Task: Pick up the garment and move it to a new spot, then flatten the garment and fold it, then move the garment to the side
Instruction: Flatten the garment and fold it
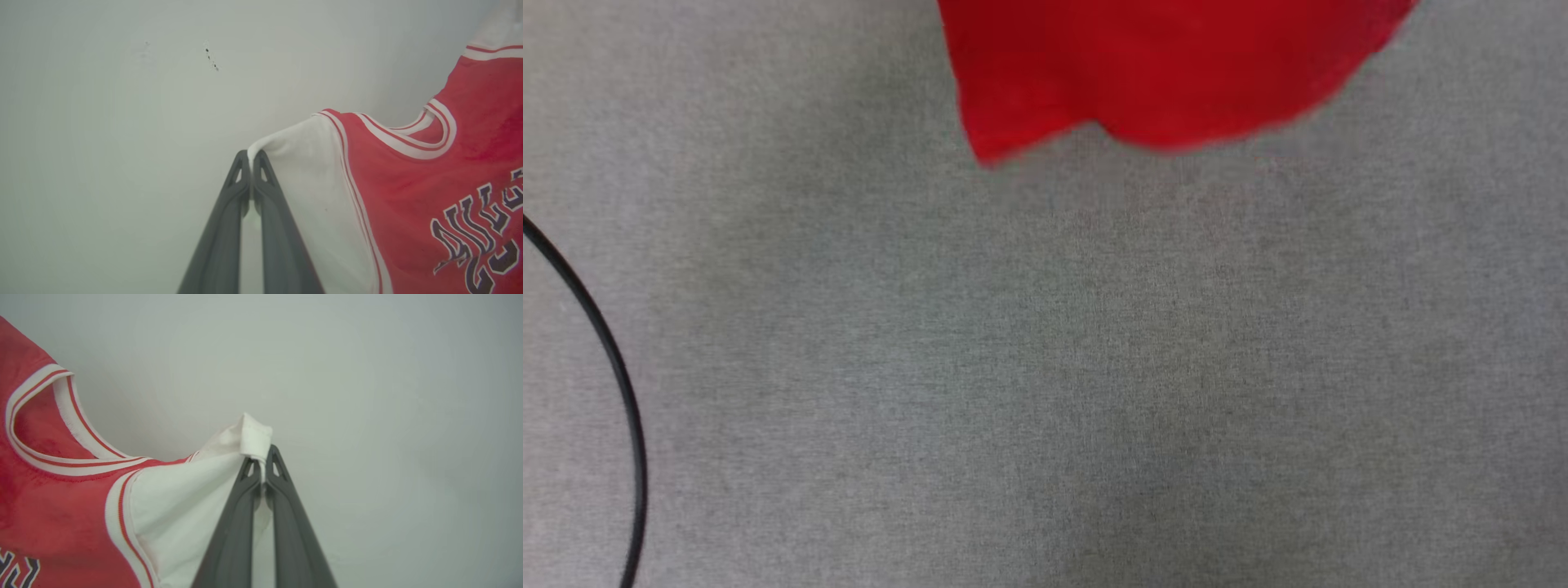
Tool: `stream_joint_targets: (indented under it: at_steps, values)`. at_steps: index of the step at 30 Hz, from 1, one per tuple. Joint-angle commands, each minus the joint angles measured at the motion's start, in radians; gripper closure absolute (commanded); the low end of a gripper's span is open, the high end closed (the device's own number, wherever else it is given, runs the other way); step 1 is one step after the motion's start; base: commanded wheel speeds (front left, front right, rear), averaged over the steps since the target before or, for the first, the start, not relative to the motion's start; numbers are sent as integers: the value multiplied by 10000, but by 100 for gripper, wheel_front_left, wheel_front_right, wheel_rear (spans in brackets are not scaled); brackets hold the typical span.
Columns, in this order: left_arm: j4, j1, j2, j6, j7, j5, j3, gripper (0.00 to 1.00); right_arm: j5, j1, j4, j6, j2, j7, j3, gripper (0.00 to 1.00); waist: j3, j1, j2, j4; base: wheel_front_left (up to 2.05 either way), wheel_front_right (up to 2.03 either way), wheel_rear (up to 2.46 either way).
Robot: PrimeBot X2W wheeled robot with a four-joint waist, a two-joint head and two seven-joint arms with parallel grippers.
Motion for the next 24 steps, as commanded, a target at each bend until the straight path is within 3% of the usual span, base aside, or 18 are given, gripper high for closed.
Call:
stream_joint_targets:
  at_steps: [1,13,24]
  values:
    - [217,-426,-93,-53,-78,39,98,100,-222,-508,303,-7,155,-178,39,100,447,-1,0,-112,0,0,0]
    - [1883,-2592,-418,-249,-978,83,410,100,-845,-3381,2730,-7,1155,-1698,615,100,1323,-1,0,-225,0,0,0]
    - [2788,-1524,-729,-319,-1746,-453,-235,100,-101,-2427,3889,-7,1520,-2706,1800,100,1586,-1,0,-121,0,0,0]
